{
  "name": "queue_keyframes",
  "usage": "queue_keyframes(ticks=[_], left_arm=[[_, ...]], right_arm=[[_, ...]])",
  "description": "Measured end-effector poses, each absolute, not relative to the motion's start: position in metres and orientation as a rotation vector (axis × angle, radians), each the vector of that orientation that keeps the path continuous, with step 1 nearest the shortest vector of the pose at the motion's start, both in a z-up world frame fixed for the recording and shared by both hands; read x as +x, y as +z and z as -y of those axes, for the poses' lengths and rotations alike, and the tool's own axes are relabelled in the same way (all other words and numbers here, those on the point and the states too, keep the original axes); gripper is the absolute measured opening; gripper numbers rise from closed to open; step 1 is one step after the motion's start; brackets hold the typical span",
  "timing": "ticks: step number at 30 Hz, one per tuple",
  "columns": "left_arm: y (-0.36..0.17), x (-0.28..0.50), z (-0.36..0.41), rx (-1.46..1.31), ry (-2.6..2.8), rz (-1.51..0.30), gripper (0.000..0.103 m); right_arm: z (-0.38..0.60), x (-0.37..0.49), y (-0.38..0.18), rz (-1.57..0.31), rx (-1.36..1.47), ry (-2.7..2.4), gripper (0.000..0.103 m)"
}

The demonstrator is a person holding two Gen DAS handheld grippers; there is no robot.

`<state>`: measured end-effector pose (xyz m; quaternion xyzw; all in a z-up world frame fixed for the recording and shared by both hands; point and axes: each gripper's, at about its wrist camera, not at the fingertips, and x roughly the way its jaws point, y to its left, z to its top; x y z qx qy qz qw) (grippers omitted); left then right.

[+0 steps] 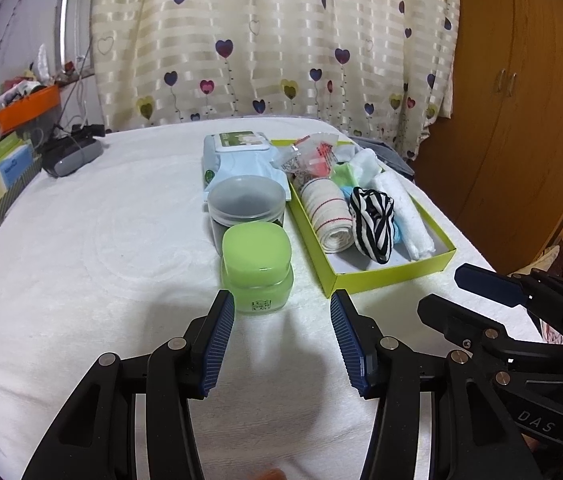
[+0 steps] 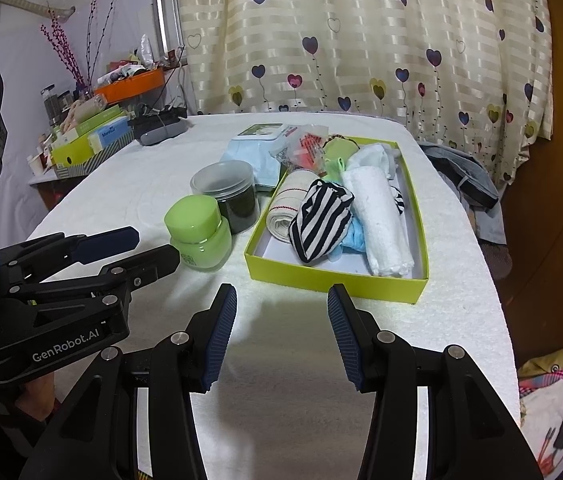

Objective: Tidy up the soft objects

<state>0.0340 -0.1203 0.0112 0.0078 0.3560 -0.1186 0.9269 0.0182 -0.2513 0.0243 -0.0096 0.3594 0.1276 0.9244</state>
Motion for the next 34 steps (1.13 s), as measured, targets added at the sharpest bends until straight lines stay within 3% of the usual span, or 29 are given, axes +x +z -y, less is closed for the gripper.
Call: queue_keyframes(ticks=[34], left_arm=[[0.0012, 0.0401, 0.1186, 0.012, -0.244, -0.754, 0.049]], right_arm=[[0.2487, 0.0224, 0.0173, -0.749, -0.021, 0.264, 0.049]])
